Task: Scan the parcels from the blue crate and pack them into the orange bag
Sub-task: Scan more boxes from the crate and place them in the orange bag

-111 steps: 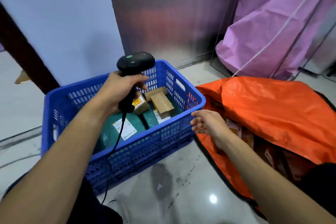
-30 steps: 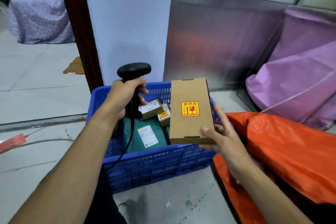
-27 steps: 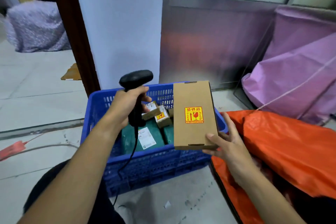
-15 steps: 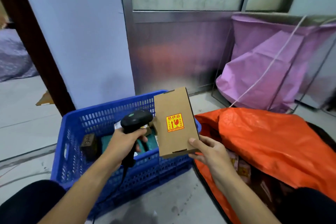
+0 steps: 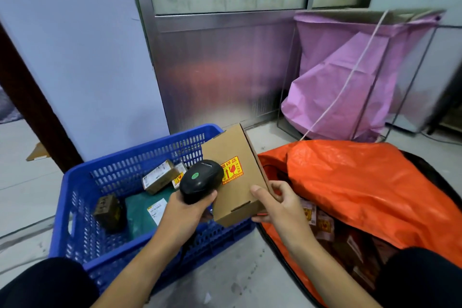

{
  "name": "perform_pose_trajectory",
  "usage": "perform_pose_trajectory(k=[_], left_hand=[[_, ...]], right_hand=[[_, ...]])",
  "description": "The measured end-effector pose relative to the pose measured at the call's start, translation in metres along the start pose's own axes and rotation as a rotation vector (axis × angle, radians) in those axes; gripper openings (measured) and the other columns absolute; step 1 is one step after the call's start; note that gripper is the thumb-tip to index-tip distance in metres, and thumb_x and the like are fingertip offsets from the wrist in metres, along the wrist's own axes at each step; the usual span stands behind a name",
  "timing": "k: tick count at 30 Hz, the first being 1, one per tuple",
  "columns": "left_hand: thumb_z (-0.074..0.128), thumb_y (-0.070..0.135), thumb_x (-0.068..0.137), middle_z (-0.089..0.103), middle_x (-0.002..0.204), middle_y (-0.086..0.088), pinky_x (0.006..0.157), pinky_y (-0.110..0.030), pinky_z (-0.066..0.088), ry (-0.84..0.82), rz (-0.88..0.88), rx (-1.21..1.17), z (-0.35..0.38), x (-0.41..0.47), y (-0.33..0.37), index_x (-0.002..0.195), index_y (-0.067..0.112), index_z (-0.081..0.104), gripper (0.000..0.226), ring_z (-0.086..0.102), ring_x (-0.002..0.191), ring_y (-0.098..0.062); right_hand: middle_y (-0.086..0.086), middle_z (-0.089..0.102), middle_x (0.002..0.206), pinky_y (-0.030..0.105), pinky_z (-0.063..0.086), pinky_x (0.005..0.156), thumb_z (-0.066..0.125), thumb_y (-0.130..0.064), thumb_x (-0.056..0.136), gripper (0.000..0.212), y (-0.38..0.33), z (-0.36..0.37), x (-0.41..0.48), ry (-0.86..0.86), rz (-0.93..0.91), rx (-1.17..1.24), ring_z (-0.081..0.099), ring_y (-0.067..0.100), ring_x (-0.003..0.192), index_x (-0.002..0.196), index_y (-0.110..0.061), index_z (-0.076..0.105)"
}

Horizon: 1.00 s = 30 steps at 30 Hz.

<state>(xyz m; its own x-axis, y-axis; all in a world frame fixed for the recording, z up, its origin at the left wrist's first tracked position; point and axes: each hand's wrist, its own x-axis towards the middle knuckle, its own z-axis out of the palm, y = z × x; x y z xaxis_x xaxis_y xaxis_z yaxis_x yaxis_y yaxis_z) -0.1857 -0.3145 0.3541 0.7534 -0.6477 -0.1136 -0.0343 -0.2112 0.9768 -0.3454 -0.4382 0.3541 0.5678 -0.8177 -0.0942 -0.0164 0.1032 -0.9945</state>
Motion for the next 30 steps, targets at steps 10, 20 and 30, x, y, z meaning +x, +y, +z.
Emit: perform_pose_trajectory(k=[10,20,30], left_hand=[[0.075,0.014,0.093,0.063,0.057,-0.014,0.05,-0.024,0.044,0.046,-0.124,-0.076,0.002,0.002,-0.005,0.095,0.001,0.071,0.014,0.055,0.044,-0.013],[0.071,0.019,0.094,0.078,0.115,-0.012,0.094,-0.05,0.058,-0.13,-0.156,-0.543,0.007,-0.008,0.012,0.122,0.011,0.071,0.03,0.077,0.102,-0.034],[0.085,0.029,0.073,0.077,0.114,-0.021,0.076,-0.042,0.065,-0.11,-0.358,-0.706,0.02,-0.011,0.008,0.117,0.004,0.077,0.052,0.075,0.102,-0.033]], right_hand=[[-0.015,0.069,0.097,0.029,0.056,0.071,0.069,-0.057,0.078,0.047,0.01,0.01,-0.013,0.023,-0.315,-0.419,0.066,0.004,0.086,0.113,-0.037,0.046],[-0.022,0.057,0.103,0.014,0.043,0.067,0.068,-0.048,0.08,0.045,0.022,0.022,-0.019,0.096,-0.597,-0.669,0.059,0.003,0.087,0.119,-0.039,0.048],[0.004,0.064,0.123,0.032,0.045,0.096,0.075,-0.033,0.077,0.057,0.034,0.037,-0.006,0.12,-0.991,-1.03,0.061,0.022,0.112,0.132,-0.018,0.064]])
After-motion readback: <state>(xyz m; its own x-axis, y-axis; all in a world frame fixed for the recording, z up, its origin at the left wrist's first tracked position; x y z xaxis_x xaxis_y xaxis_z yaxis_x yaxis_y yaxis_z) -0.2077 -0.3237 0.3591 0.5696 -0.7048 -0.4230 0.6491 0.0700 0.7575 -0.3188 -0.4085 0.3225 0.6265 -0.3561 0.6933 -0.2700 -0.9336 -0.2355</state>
